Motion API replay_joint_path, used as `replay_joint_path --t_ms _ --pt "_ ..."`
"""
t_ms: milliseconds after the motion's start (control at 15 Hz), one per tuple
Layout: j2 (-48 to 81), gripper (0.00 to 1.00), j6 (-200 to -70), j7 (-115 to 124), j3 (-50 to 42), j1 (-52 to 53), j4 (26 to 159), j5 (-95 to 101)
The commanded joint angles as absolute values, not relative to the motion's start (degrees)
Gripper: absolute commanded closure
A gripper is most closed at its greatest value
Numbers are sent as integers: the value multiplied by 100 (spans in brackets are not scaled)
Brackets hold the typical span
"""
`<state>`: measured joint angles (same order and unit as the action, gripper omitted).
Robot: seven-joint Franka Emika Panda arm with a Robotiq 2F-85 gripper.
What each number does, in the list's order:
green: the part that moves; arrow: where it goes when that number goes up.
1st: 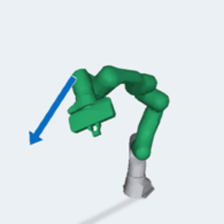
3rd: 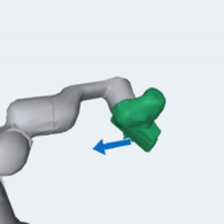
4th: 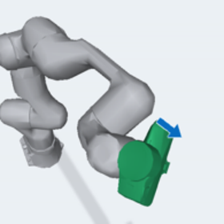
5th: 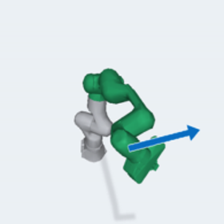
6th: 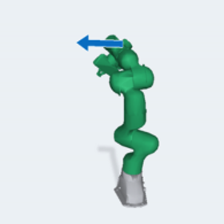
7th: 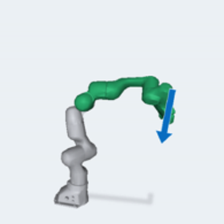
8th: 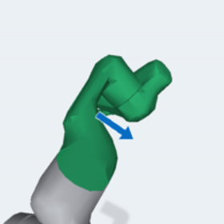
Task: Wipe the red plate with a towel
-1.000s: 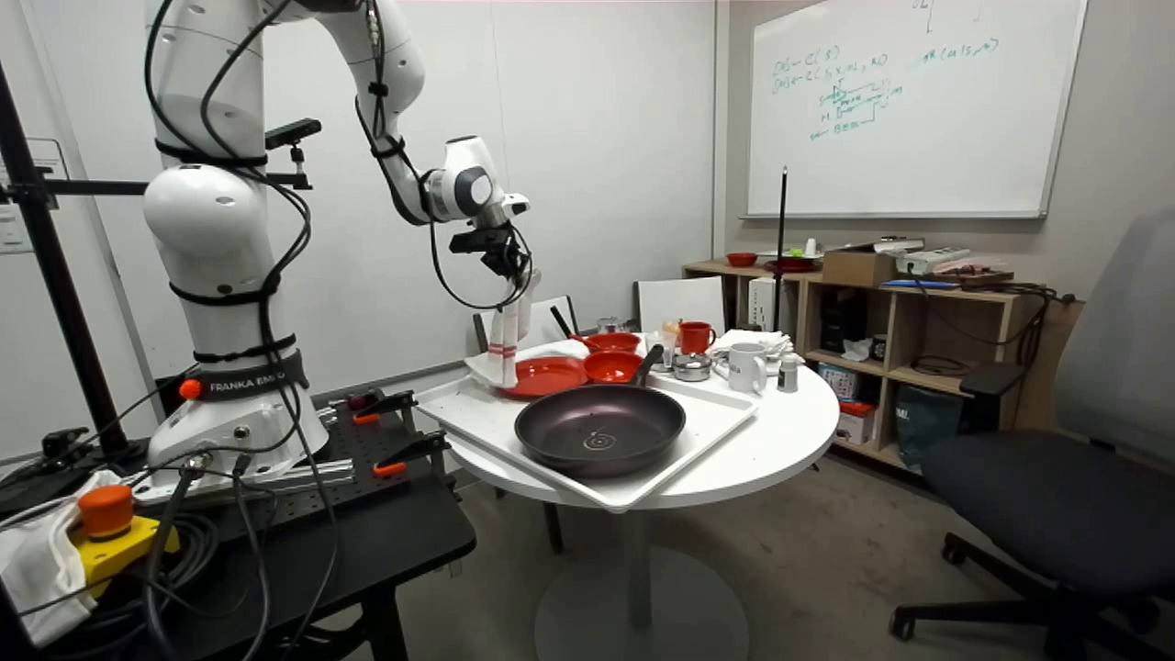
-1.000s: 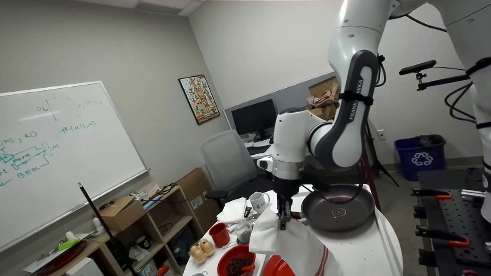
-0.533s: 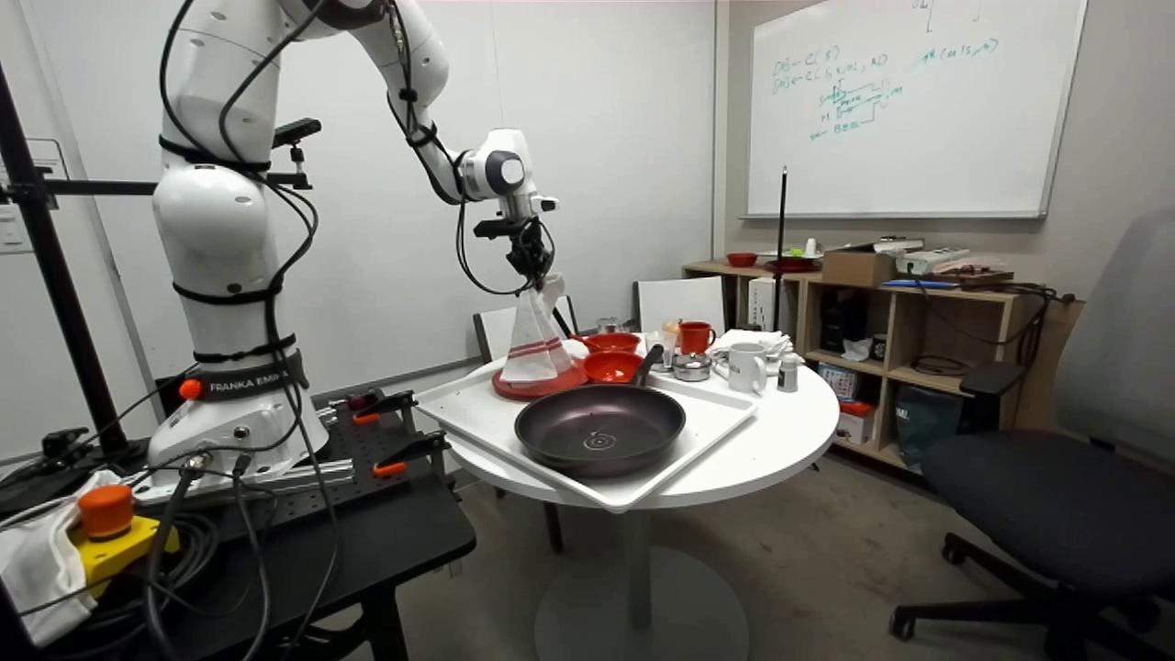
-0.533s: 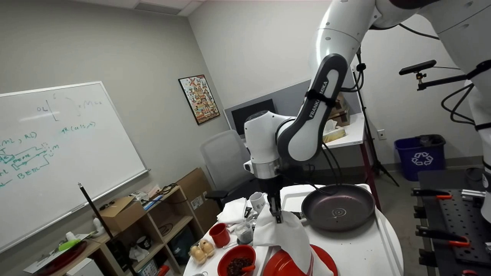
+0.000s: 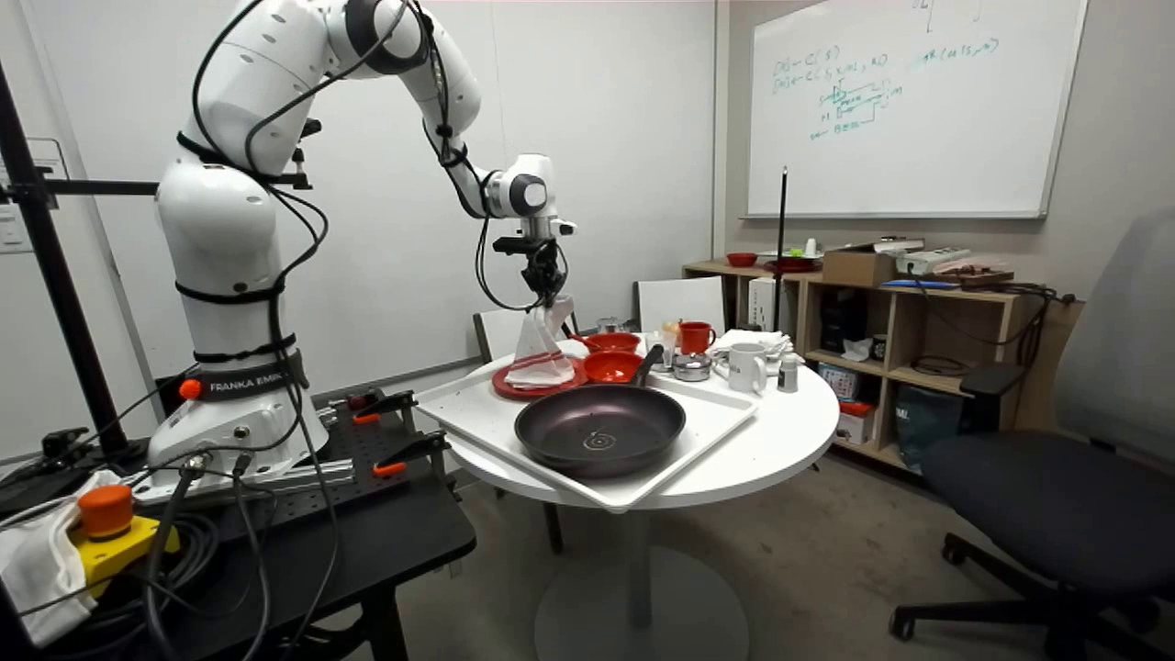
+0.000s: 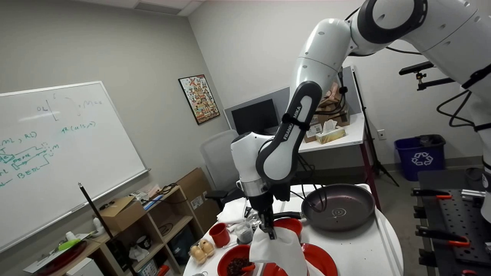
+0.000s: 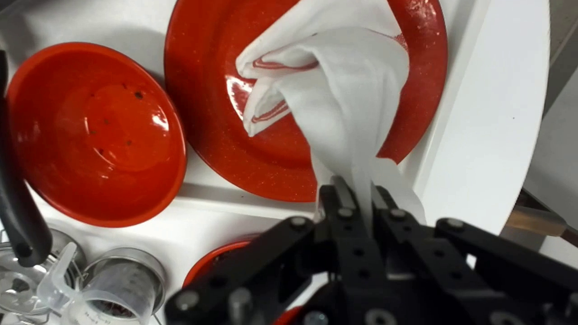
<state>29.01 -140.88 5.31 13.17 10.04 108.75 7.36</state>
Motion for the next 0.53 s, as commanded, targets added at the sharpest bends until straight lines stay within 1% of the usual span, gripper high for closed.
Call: replay_joint_path --t_ms 0,200,467 --pt "3401 93 -13972 245 1204 1144 10334 467" --pt "3722 93 -14256 -289 1274 978 10426 364" --pt "4002 93 -15001 -944 1230 804 11010 544"
